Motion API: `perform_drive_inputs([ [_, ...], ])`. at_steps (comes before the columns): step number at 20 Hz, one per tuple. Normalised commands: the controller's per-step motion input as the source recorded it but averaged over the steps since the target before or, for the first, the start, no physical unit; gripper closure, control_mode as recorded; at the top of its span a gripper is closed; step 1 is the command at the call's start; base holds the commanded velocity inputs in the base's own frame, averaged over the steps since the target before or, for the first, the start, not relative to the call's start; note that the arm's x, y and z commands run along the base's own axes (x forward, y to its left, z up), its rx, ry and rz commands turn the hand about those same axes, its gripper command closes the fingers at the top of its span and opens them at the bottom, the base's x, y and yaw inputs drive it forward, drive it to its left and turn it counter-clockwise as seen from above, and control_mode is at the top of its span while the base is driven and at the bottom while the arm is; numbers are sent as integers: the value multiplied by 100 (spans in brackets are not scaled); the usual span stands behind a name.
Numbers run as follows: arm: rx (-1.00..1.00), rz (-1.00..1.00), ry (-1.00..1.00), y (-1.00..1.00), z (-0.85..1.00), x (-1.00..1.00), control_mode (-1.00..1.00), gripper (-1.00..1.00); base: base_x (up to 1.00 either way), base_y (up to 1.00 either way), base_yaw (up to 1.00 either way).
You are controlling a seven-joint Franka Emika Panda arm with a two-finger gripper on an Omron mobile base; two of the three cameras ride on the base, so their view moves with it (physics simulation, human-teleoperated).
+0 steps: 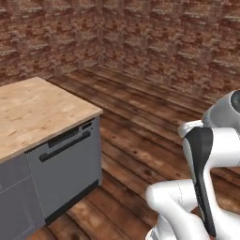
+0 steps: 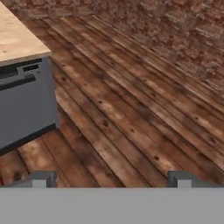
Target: Four empty soda cans are scattered around the kitchen. Gather all the cans and cluster them next to the stove for recycling.
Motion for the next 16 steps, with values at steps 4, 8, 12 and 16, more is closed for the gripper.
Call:
perform_drive_inputs([
  [4, 0, 0, 0, 0, 0, 0, 100, -100, 100, -44, 46],
  [8, 0, 0, 0, 0, 0, 0, 100, -100, 100, -57, 30],
  [12, 0, 0, 0, 0, 0, 0, 100, -100, 100, -41, 7],
  [16, 0, 0, 0, 0, 0, 0, 100, -100, 100, -53, 2],
])
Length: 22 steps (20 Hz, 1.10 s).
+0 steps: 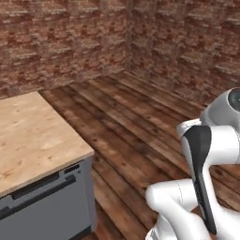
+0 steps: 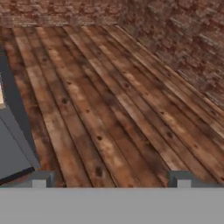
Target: Four empty soda cans are scattered around the kitchen. Gather all the cans and cluster them next to the stove for recycling.
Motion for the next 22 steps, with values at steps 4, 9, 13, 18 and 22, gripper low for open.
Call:
perform_drive_inputs([
  [4, 0, 0, 0, 0, 0, 0, 100, -100, 100, -62, 24],
  [9, 0, 0, 0, 0, 0, 0, 100, -100, 100, -36, 43],
  [13, 0, 0, 0, 0, 0, 0, 100, -100, 100, -35, 47],
  [18, 0, 0, 0, 0, 0, 0, 100, -100, 100, -31, 49],
  [22, 0, 0, 0, 0, 0, 0, 100, -100, 96, -38, 50],
])
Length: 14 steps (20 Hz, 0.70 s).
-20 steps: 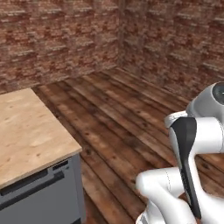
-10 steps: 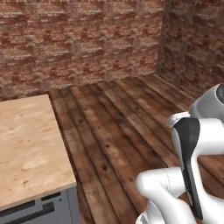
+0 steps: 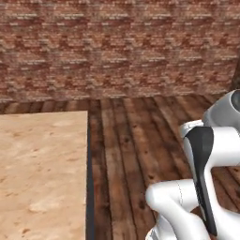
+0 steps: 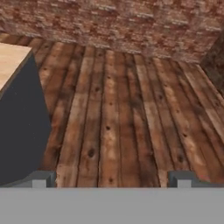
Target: Four empty soda cans are scattered around the kitchen. Gather all the cans and cluster them next to the stove for recycling.
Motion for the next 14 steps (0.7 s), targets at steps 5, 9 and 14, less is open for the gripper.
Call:
perform_drive_inputs([
  [5, 0, 0, 0, 0, 0, 0, 100, -100, 85, -45, 49],
  [9, 0, 0, 0, 0, 0, 0, 100, -100, 87, -47, 48],
  [14, 0, 0, 0, 0, 0, 0, 100, -100, 84, -49, 47],
])
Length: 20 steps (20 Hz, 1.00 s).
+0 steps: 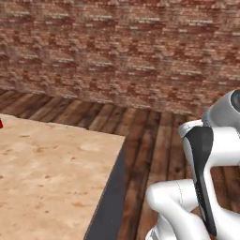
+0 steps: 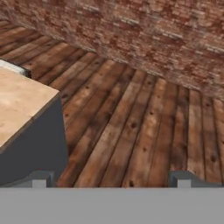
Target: Four empty soda cans are scattered around the kitchen. Gather all the cans and cluster them next to the stove for recycling.
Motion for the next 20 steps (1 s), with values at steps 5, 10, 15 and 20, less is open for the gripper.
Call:
perform_drive_inputs([
  [5, 0, 0, 0, 0, 0, 0, 100, -100, 81, -57, 45],
  [10, 0, 0, 0, 0, 0, 0, 100, -100, 67, -57, 46],
  [15, 0, 0, 0, 0, 0, 0, 100, -100, 52, -61, 48],
  [20, 0, 0, 0, 0, 0, 0, 100, -100, 42, -62, 49],
])
